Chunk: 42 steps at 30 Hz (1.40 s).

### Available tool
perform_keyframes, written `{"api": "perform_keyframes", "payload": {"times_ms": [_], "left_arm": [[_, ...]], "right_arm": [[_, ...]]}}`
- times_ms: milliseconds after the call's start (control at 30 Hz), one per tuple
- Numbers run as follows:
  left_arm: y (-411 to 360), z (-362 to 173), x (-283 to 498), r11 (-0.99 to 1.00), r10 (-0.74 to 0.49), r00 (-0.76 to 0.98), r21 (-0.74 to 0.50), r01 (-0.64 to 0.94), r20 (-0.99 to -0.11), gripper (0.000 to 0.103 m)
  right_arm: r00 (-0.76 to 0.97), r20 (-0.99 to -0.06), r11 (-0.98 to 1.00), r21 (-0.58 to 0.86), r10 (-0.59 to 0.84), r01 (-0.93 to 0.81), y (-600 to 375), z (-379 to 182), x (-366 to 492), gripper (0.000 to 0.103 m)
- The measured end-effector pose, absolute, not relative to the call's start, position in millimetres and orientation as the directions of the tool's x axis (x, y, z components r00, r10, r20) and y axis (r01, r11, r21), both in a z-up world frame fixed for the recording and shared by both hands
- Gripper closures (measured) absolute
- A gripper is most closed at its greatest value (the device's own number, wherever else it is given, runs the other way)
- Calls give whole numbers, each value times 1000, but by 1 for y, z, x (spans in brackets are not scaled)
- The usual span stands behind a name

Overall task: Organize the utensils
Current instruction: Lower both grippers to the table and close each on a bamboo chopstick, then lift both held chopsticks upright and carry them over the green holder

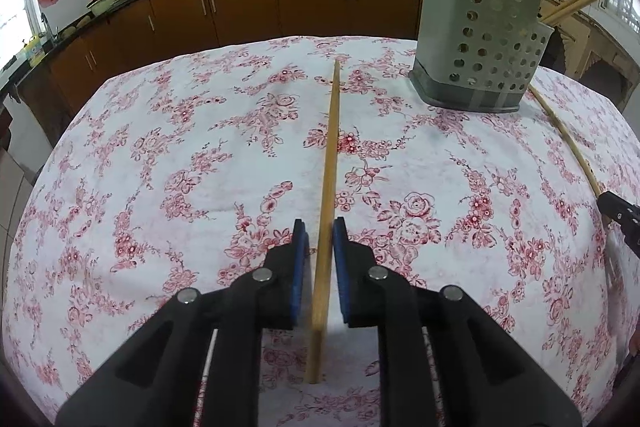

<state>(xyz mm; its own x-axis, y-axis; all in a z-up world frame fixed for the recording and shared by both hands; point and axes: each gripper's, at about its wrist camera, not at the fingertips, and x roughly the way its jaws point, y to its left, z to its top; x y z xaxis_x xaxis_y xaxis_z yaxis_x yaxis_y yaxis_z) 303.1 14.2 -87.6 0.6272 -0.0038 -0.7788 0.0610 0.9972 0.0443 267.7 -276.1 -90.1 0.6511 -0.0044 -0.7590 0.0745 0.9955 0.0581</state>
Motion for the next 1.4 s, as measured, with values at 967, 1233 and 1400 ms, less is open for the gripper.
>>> {"api": "perform_keyframes", "payload": {"times_ms": [967, 1233, 1400], "left_arm": [[17, -86, 292, 997, -30, 622, 23, 76, -783, 70], [17, -85, 279, 996, -28, 622, 32, 86, -782, 95], [19, -75, 268, 994, -33, 630, 43, 105, -776, 95]], "right_arm": [[651, -759, 995, 61, -2, 74, -275, -91, 270, 95], [661, -750, 990, 116, 32, 83, -284, -89, 264, 95], [719, -695, 991, 104, 13, 83, -289, -69, 245, 95]]}}
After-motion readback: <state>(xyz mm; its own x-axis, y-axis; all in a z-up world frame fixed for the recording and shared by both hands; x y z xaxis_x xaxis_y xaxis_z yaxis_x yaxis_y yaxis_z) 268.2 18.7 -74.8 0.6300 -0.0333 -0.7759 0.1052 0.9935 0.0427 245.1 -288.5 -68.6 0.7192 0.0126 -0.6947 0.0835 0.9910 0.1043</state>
